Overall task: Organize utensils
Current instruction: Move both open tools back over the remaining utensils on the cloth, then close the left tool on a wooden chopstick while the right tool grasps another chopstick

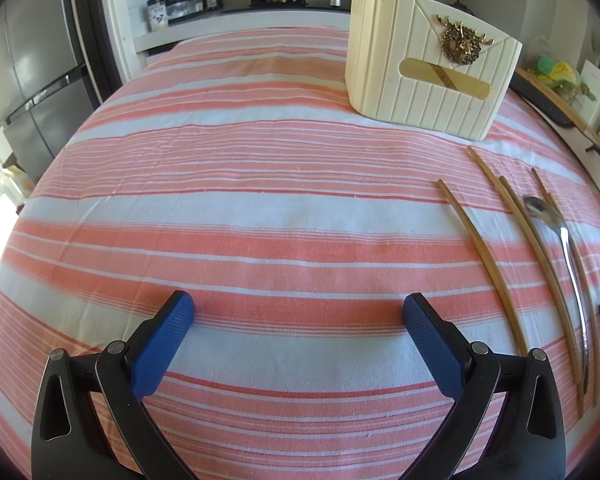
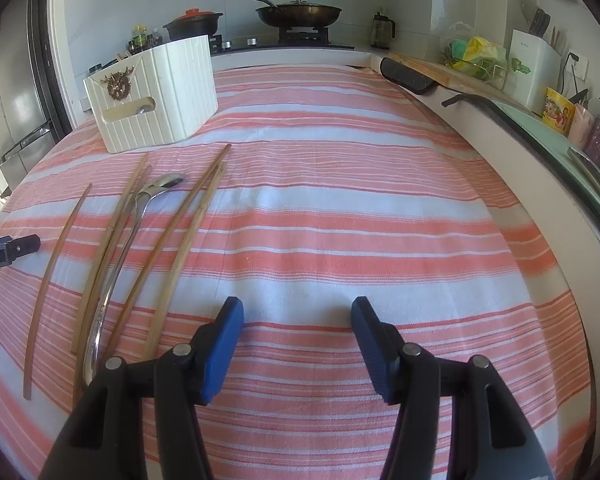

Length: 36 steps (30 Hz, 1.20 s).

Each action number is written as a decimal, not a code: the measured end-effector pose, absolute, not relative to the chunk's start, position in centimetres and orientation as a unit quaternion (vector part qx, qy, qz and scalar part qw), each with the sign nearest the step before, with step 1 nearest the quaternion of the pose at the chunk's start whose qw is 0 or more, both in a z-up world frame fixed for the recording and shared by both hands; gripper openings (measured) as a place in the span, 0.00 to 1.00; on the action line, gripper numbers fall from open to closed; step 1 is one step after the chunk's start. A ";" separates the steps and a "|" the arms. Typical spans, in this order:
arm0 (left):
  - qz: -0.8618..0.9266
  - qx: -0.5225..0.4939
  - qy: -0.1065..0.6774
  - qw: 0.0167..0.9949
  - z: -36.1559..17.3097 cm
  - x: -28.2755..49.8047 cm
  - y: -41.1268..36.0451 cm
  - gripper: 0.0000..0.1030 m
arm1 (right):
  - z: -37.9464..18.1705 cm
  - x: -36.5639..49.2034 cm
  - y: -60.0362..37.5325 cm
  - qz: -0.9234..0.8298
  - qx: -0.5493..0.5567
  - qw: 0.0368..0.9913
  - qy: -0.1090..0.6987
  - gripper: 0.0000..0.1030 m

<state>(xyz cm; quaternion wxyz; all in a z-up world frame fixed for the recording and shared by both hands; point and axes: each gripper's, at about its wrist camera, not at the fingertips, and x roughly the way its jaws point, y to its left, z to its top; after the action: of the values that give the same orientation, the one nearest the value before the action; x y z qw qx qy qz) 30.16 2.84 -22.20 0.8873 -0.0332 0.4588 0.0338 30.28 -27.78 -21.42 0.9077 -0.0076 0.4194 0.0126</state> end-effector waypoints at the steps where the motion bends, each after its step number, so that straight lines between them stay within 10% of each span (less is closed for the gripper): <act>1: 0.034 -0.033 0.459 0.887 -22.2 30.1 2.8 1.00 | -21.4 30.3 -27.8 0.013 -0.008 0.908 0.419 0.56; 36: -0.075 -0.082 0.457 0.882 -20.6 28.4 -4.2 0.99 | -21.4 30.2 -27.6 0.011 -0.007 0.908 0.418 0.56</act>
<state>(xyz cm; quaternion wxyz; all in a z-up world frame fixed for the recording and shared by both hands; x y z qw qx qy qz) 28.43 -4.24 -20.57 0.8825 -0.0819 0.4571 -0.0747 30.18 -27.64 -21.40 0.9081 -0.0067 0.4184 0.0112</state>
